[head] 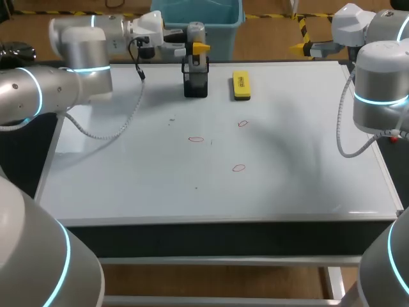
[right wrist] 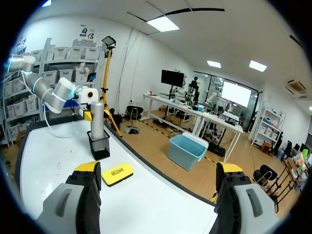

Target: Pick up the inspection probe, press it on each red-marked spot on the whiteboard one by one, put down the probe, pick up the eraser, and wipe off all the red marks.

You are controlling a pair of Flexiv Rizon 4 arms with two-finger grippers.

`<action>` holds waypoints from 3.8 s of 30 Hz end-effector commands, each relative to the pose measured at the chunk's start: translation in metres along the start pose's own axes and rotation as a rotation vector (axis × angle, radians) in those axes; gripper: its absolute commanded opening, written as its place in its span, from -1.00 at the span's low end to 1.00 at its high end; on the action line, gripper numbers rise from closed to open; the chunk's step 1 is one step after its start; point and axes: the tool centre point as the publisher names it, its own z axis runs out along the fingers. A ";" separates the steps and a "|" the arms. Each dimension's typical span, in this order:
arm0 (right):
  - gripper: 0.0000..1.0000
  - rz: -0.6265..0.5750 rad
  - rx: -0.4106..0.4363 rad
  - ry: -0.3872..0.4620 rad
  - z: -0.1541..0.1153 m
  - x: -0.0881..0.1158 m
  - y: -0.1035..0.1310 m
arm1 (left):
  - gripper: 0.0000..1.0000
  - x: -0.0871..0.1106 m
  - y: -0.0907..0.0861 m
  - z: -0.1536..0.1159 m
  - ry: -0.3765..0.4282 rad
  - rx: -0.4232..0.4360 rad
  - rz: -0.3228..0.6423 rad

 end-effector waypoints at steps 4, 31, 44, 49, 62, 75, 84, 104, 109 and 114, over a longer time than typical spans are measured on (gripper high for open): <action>1.00 0.000 0.000 0.001 0.000 0.000 0.000 | -1.00 0.012 -0.041 -0.007 -0.035 -0.029 0.007; 1.00 0.000 0.000 0.001 0.000 0.000 0.000 | -1.00 0.066 -0.110 -0.084 -0.198 -0.011 0.085; 1.00 0.000 0.000 0.001 0.000 0.000 0.000 | -1.00 0.092 -0.070 -0.135 -0.336 -0.037 0.045; 1.00 0.000 0.000 0.001 0.000 0.000 0.000 | -1.00 0.100 -0.051 -0.155 -0.373 -0.020 0.046; 1.00 0.000 0.000 0.001 0.000 0.000 0.000 | -1.00 0.104 -0.025 -0.183 -0.388 0.018 0.085; 1.00 0.000 0.000 0.001 0.000 0.000 0.000 | -1.00 0.096 -0.010 -0.193 -0.372 0.003 0.036; 1.00 0.000 0.000 0.001 0.000 0.000 0.000 | -1.00 0.096 -0.010 -0.193 -0.372 0.003 0.036; 1.00 -0.291 0.106 0.495 0.047 0.006 0.002 | -1.00 0.096 -0.010 -0.193 -0.372 0.003 0.036; 1.00 -0.524 0.166 0.760 0.077 0.028 0.011 | -1.00 0.096 -0.010 -0.193 -0.372 0.003 0.036; 1.00 -0.741 0.281 0.971 0.099 0.046 0.008 | -1.00 0.096 -0.010 -0.193 -0.372 0.003 0.036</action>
